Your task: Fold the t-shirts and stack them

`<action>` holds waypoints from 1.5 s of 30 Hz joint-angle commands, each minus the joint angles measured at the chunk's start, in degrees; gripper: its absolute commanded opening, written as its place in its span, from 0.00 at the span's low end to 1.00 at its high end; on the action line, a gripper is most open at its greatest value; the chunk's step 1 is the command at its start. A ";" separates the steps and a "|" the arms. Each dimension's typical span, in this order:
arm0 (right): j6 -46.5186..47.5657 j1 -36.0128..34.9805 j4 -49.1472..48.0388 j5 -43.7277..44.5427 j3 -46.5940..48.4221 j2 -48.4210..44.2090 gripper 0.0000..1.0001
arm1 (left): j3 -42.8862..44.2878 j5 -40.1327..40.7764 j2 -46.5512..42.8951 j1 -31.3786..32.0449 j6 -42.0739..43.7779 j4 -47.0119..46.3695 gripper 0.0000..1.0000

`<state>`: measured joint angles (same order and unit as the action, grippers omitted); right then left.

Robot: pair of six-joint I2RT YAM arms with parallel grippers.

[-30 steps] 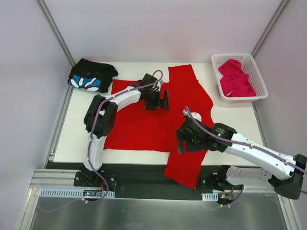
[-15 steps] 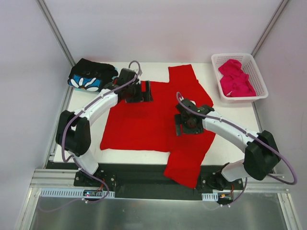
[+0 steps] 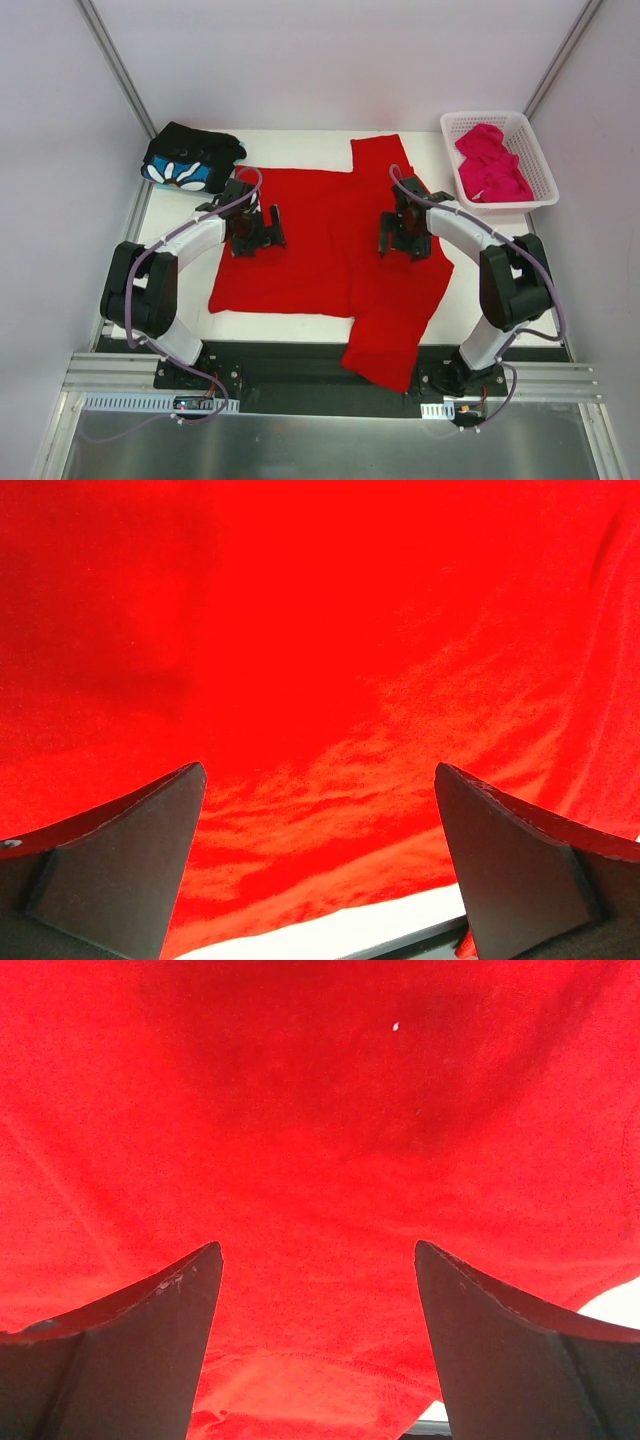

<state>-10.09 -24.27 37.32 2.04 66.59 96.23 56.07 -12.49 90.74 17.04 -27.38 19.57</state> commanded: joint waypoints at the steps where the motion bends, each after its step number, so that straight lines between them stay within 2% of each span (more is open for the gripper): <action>1: 2.00 2.29 -0.14 -4.67 2.76 2.73 0.81 | 0.70 -0.95 0.57 -0.34 -1.10 -1.81 0.99; 7: 2.35 3.35 2.58 -6.18 5.48 8.70 0.82 | 0.88 -4.38 5.14 -1.57 -2.59 -3.93 0.99; 17: 2.35 3.97 4.78 -4.77 10.93 13.02 0.84 | 5.18 -6.40 11.82 -2.71 -4.00 -5.42 0.99; 24: 3.58 8.09 4.08 -9.51 15.67 16.97 0.85 | 9.75 -8.16 15.95 -3.41 -4.26 -5.42 0.99; 33: 4.29 14.95 3.37 -15.40 19.54 21.37 0.85 | 12.74 -9.21 18.86 -3.41 -4.44 -4.90 0.99; 40: 4.11 15.83 2.93 -16.81 20.68 22.16 0.85 | 10.72 -7.99 16.49 -3.41 -4.00 -4.37 0.99; 45: 4.29 16.36 2.85 -18.48 22.62 23.39 0.85 | 12.74 -8.51 17.98 -3.42 -3.91 -3.75 0.99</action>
<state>-7.03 -8.60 41.12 -14.79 86.65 117.64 68.49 -22.41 107.24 14.13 -32.23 14.50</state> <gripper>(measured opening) 0.851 0.991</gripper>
